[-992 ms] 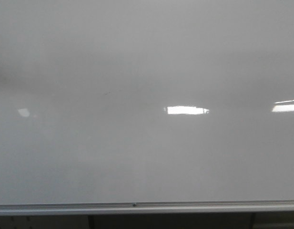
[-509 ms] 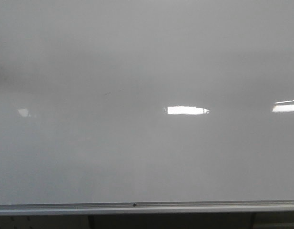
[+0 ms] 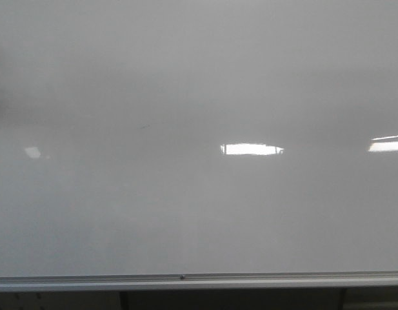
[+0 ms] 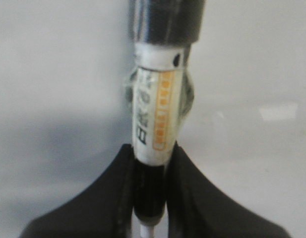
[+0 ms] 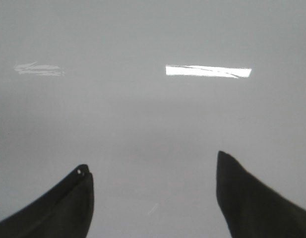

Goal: Write number 0 on whiteboard

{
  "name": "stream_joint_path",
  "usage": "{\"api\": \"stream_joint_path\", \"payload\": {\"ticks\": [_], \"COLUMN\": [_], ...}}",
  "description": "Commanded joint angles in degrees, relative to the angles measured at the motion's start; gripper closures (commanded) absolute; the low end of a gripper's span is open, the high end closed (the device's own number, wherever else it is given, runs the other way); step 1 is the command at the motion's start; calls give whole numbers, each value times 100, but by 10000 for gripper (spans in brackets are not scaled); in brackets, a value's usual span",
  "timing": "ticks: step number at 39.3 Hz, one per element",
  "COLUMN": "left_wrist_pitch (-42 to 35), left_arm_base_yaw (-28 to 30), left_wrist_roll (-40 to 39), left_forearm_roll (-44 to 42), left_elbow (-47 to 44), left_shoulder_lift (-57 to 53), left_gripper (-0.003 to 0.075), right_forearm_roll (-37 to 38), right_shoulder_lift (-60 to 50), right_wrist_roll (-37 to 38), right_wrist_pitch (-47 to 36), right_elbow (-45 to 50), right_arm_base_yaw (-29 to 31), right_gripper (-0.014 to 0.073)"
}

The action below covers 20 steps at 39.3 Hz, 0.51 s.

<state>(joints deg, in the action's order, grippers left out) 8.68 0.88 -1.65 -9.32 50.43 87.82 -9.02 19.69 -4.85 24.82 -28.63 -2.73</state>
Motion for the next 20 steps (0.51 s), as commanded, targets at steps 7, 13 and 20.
{"api": "stream_joint_path", "payload": {"ticks": [7,13,20], "left_wrist_pitch": [1282,2060,3209], "left_arm_base_yaw": [-1343,-2307,-3384], "left_wrist_roll": [48,897,2929], "left_forearm_roll": [588,1547,4021], "left_elbow": [181,181,181], "left_shoulder_lift": [-681,-813,-818], "left_gripper": [739,738,739], "right_forearm_roll": [-36,-42,-170], "right_shoulder_lift": [207,402,795], "right_wrist_roll": [-4,-4,-8], "right_wrist_pitch": [-331,43,813], "right_elbow": [-226,-320,-577], "right_arm_base_yaw": [47,47,37], "right_gripper": [53,53,52]}}
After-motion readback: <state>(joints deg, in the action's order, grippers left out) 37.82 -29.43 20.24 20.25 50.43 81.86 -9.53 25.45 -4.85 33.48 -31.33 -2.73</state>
